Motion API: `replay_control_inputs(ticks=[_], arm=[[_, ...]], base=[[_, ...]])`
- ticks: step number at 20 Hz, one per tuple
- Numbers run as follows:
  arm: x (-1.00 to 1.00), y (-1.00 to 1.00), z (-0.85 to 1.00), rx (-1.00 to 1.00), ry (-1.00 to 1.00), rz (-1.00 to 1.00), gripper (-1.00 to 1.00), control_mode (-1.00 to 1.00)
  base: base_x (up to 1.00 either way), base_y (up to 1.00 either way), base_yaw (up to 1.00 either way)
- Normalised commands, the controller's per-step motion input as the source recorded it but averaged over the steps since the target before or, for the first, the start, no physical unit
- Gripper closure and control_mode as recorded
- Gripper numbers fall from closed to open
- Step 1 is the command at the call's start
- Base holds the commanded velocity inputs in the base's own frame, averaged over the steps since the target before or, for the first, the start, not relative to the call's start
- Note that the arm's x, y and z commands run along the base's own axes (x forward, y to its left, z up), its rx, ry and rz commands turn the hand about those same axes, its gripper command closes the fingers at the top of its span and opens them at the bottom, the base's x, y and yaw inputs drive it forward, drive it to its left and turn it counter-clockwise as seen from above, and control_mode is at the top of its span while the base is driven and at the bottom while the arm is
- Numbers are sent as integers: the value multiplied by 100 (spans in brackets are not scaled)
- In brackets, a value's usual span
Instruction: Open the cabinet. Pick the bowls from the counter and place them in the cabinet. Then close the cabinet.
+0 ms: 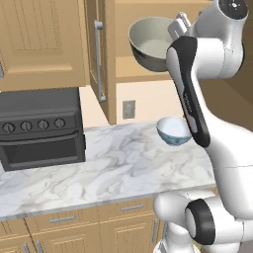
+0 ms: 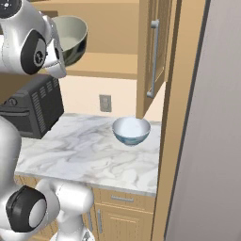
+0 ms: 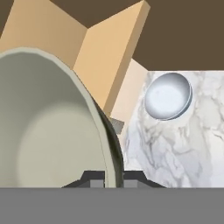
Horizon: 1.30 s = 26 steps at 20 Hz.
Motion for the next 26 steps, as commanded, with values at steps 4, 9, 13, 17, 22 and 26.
replay_control_inputs(ticks=[4,9,13,17,22,26], arm=[[51,15,-8,0,0,0,100,-100],[64,33,-8,0,0,0,100,-100],[81,38,-3,1,2,0,100,-100],[76,11,-11,9,7,0,100,-100],[55,0,-4,10,4,0,100,-100],[54,0,-4,0,0,0,100,-100]], base=[[0,0,0],[0,0,0],[0,0,0],[0,0,0],[0,0,0],[0,0,0]])
